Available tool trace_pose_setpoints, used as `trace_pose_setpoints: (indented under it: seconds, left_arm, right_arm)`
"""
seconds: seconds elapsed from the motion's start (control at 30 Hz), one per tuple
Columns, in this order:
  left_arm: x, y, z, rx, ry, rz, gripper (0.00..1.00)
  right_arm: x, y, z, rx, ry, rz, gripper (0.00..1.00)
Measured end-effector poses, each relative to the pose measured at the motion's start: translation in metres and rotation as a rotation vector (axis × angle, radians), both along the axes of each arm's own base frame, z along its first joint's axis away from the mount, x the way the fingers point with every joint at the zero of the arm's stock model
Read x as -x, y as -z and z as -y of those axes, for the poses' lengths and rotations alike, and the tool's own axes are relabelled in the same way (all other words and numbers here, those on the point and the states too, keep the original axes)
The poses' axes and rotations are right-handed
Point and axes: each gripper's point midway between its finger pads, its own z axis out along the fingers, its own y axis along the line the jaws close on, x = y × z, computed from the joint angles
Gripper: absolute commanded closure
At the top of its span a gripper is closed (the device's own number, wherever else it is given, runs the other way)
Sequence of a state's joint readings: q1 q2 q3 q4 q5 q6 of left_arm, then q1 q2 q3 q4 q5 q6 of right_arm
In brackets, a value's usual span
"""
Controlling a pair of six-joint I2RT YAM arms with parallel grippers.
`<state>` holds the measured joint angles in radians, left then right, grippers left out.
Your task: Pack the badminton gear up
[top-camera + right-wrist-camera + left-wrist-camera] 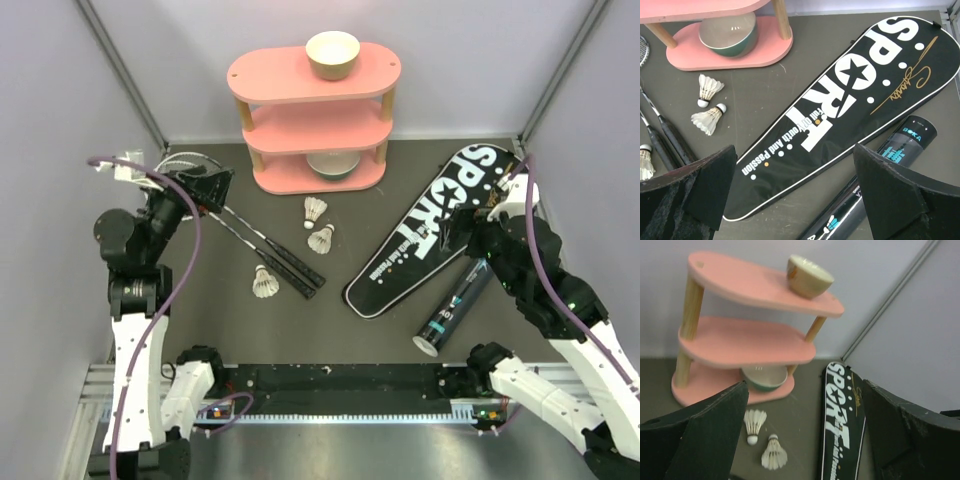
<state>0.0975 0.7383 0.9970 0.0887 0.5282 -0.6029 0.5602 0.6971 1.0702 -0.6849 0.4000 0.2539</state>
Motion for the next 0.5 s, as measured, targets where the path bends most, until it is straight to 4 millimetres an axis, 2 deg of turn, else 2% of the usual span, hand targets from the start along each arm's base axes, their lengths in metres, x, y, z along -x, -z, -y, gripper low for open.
trace_pose_setpoints:
  seconds: [0.07, 0.17, 0.27, 0.4, 0.5]
  left_arm:
    - [-0.015, 0.027, -0.003, 0.018, -0.012, -0.104, 0.02]
    - [-0.022, 0.047, -0.005, 0.029, -0.018, -0.181, 0.02]
    - [-0.020, 0.049, -0.004, 0.026, -0.017, -0.186, 0.02]
    - [-0.016, 0.047, 0.003, -0.008, -0.001, -0.163, 0.02]
    - [-0.015, 0.052, 0.011, -0.054, 0.019, -0.154, 0.02]
  right_arm:
    - [0.000, 0.002, 0.000, -0.004, 0.006, -0.009, 0.01]
    - [-0.002, 0.011, -0.001, 0.005, 0.019, -0.047, 0.01]
    - [-0.009, 0.025, -0.003, 0.011, 0.046, -0.094, 0.01]
    - [-0.022, 0.061, -0.003, 0.015, 0.117, -0.213, 0.01]
    - [-0.034, 0.097, 0.015, -0.016, 0.231, -0.325, 0.01]
